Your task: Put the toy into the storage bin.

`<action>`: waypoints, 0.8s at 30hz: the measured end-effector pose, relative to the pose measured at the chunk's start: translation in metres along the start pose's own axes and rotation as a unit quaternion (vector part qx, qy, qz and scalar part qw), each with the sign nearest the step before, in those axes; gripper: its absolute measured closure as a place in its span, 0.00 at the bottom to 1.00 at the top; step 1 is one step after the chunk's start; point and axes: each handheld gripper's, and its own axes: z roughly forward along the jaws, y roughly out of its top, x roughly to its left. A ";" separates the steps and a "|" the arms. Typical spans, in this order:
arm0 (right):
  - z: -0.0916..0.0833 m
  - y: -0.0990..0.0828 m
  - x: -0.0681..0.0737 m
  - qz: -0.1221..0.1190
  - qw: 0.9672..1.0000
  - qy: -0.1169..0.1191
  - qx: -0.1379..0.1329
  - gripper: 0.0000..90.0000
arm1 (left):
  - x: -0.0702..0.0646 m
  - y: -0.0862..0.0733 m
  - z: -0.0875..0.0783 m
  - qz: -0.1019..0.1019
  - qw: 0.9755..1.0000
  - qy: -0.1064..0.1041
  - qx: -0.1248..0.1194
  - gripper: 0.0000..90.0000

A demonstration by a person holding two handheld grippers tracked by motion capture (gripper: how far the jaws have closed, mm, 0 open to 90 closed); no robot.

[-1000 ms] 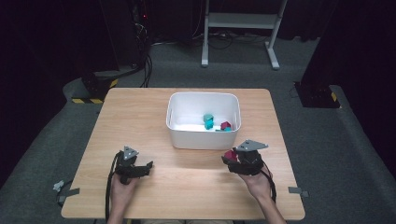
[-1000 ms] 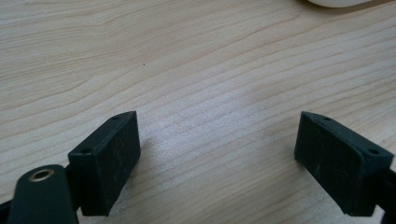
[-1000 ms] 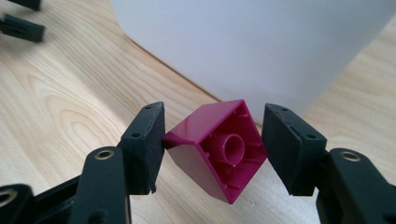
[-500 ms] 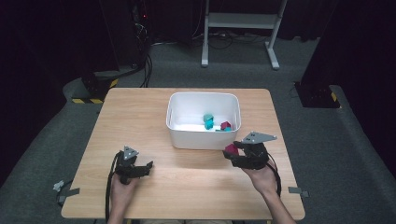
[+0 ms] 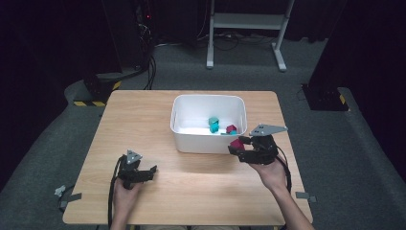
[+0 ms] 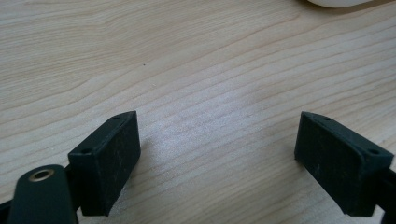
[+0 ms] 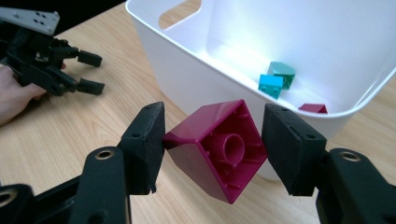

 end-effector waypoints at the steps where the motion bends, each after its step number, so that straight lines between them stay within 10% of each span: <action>1: -0.001 0.002 0.000 0.000 1.000 0.002 -0.002 0.46 | 0.000 0.000 0.000 0.000 1.000 0.000 0.000 0.16; 24: 0.004 0.055 -0.015 0.005 1.000 -0.004 -0.007 0.46 | 0.000 0.000 0.000 0.000 1.000 0.000 0.000 0.16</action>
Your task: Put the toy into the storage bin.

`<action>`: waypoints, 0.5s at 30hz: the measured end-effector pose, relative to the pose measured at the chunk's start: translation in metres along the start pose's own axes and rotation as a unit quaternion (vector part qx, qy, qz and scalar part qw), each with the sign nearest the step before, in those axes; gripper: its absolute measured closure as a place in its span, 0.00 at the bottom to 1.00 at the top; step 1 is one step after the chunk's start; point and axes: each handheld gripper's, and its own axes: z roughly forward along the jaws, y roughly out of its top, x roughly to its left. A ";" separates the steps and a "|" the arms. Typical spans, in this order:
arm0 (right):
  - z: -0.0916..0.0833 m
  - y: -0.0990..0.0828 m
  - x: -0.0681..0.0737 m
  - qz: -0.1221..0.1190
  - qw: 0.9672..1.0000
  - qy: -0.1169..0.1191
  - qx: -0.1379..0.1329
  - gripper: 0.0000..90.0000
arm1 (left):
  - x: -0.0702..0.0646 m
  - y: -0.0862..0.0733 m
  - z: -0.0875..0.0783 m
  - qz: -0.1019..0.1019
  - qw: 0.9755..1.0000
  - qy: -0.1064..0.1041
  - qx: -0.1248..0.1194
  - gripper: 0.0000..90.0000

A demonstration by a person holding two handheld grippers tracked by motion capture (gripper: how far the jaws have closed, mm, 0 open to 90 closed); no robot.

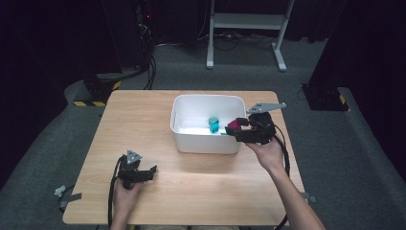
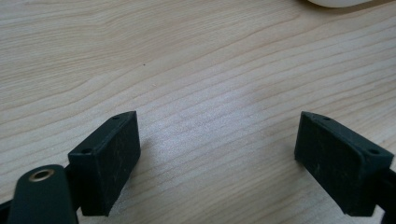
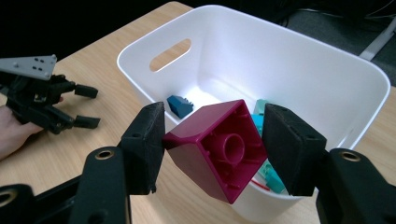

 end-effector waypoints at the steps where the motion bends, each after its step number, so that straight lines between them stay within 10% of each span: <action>1: 0.001 0.002 0.000 0.000 1.000 -0.002 0.000 0.46 | 0.000 0.000 0.000 0.000 1.000 0.000 0.000 0.16; 15: 0.026 0.022 -0.013 0.011 0.999 -0.028 0.011 0.46 | 0.000 0.000 0.000 0.000 1.000 0.000 0.000 0.16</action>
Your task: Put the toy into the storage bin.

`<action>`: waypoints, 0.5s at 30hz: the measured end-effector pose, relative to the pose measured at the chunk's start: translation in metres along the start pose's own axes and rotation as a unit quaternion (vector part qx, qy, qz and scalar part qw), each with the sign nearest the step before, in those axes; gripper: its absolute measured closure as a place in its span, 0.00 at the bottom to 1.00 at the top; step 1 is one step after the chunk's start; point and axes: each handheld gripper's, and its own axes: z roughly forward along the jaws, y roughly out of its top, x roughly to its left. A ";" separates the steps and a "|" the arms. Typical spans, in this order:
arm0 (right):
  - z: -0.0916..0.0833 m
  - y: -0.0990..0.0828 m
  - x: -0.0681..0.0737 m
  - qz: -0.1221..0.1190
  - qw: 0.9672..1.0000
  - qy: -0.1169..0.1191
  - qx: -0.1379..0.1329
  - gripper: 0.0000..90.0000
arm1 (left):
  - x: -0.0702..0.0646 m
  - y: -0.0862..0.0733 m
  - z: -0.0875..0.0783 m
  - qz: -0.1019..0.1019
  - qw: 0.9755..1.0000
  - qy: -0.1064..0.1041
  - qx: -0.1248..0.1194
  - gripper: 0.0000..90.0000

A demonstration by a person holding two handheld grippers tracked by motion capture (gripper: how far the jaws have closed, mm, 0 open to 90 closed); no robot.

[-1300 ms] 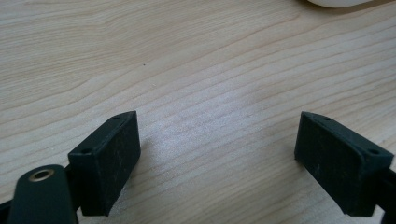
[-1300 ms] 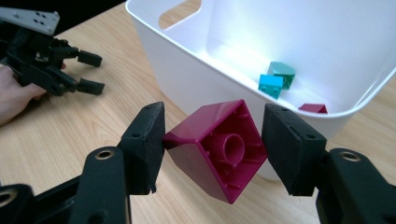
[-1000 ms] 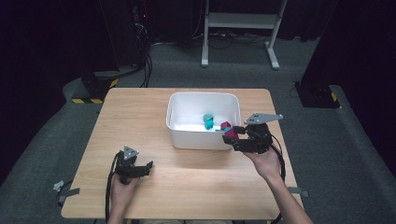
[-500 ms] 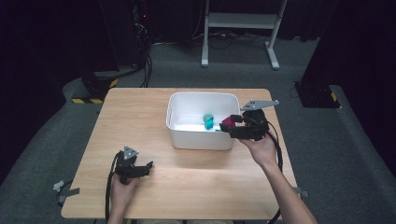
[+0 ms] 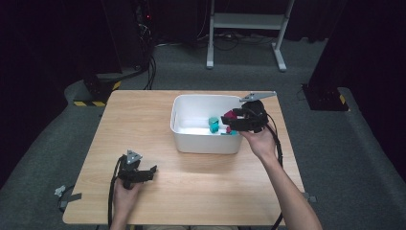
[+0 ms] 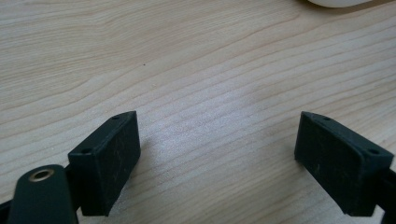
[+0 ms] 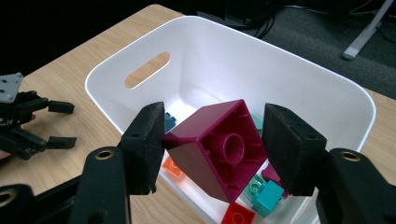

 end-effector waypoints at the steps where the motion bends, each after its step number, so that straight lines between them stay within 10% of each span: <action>1: 0.002 0.000 -0.001 0.001 1.000 -0.002 -0.001 0.46 | 0.000 0.000 0.000 0.000 1.000 0.000 0.000 0.16; 15: 0.028 0.008 -0.011 0.019 0.999 -0.016 0.024 0.45 | 0.000 0.000 0.000 0.000 1.000 0.000 0.000 0.16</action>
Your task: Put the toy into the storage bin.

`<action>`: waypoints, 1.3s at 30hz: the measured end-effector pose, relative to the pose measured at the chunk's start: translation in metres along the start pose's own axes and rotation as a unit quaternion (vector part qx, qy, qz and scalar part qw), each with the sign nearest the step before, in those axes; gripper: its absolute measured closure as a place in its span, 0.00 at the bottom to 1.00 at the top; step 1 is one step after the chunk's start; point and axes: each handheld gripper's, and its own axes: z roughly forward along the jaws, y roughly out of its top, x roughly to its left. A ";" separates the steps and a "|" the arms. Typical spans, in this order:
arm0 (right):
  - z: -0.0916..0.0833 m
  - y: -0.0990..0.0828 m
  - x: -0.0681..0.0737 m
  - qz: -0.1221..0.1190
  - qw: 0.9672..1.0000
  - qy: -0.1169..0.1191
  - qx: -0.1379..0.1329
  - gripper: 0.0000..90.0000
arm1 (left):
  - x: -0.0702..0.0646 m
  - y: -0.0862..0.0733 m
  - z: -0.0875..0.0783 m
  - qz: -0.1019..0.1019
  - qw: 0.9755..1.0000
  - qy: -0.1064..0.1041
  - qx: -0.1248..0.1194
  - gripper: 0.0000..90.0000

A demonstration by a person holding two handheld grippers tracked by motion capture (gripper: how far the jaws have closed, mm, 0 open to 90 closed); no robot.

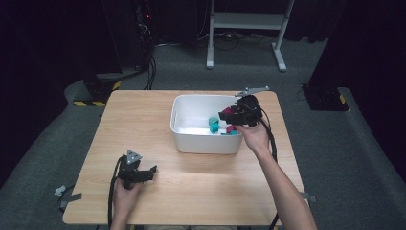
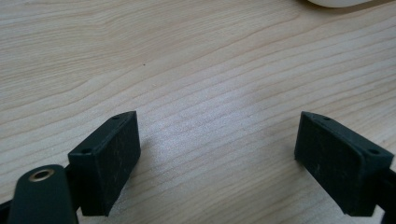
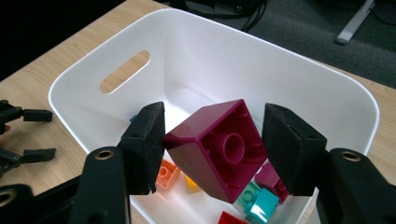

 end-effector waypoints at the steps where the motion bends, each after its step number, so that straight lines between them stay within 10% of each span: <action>1: 0.002 0.001 0.000 0.000 1.000 -0.001 0.002 0.45 | 0.000 0.000 0.000 0.000 1.000 0.000 0.000 0.16; 39: 0.045 0.003 -0.007 0.010 0.999 -0.013 0.044 0.42 | 0.000 0.000 0.000 0.000 1.000 0.000 0.000 0.16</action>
